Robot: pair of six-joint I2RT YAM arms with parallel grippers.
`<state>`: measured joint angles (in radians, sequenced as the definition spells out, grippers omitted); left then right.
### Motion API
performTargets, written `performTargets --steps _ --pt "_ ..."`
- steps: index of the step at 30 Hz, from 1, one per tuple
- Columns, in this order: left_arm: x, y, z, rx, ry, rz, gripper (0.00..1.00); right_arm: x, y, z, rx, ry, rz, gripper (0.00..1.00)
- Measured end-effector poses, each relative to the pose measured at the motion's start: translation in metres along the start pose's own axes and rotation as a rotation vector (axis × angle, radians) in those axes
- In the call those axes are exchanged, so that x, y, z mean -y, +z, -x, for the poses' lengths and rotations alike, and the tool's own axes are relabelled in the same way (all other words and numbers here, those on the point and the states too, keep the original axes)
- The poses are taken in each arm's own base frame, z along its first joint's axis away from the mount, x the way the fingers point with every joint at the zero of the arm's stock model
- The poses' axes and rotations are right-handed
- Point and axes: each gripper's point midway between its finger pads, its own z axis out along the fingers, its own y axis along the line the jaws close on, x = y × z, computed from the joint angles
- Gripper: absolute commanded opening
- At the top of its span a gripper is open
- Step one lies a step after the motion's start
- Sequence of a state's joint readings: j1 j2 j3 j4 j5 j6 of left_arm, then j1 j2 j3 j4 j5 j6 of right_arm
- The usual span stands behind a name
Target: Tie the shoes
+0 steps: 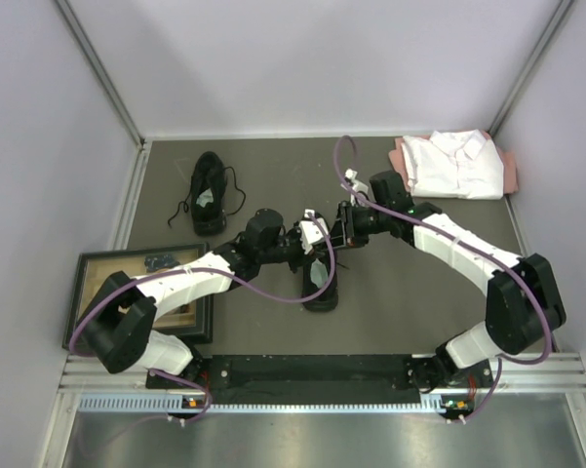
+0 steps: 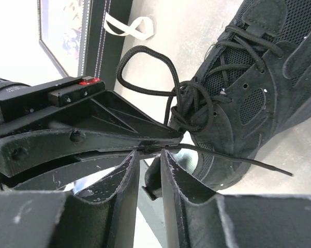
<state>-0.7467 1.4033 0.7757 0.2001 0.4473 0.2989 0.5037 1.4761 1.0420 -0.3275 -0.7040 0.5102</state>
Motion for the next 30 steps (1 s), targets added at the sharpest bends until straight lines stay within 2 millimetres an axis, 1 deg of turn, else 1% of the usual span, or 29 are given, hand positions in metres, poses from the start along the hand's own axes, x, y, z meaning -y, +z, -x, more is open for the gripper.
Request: performTargets --steps 3,6,9,10,15,19,20,22,24,27,30 --pt "0.001 -0.001 -0.003 -0.01 -0.003 -0.006 0.0 0.0 0.002 -0.001 -0.01 0.018 0.01 0.23" --pt "0.002 -0.001 -0.006 -0.021 -0.009 -0.011 0.0 0.0 0.005 -0.003 -0.025 0.036 0.02 0.16" --pt "0.003 -0.001 -0.007 -0.027 -0.009 -0.014 0.0 -0.001 0.006 -0.005 -0.036 0.049 0.03 0.06" --pt "0.003 -0.002 -0.008 -0.029 -0.01 -0.015 0.0 0.0 0.007 -0.005 -0.04 0.053 0.033 0.0" --pt "0.004 -0.002 -0.009 -0.035 -0.013 -0.017 0.01 0.0 0.009 -0.006 -0.049 0.062 0.036 0.0" --pt "0.003 -0.003 -0.009 -0.033 -0.014 -0.013 0.17 0.001 0.008 -0.005 -0.046 0.071 0.037 0.0" --pt "0.002 -0.003 -0.008 -0.03 -0.013 -0.01 0.24 0.001 0.007 -0.003 -0.041 0.075 0.04 0.0" --pt "0.0 -0.006 -0.005 -0.023 -0.01 -0.002 0.31 0.0 0.006 -0.001 -0.034 0.083 0.05 0.0" --pt "-0.002 -0.009 0.001 -0.008 -0.01 0.007 0.41 -0.002 0.005 0.003 -0.023 0.087 0.063 0.0" --pt "-0.004 -0.014 0.011 0.021 0.0 0.02 0.49 -0.005 0.005 0.007 -0.011 0.094 0.079 0.0" --pt "-0.005 -0.016 0.017 0.042 0.008 0.027 0.51 -0.009 0.005 0.011 0.002 0.102 0.103 0.0"
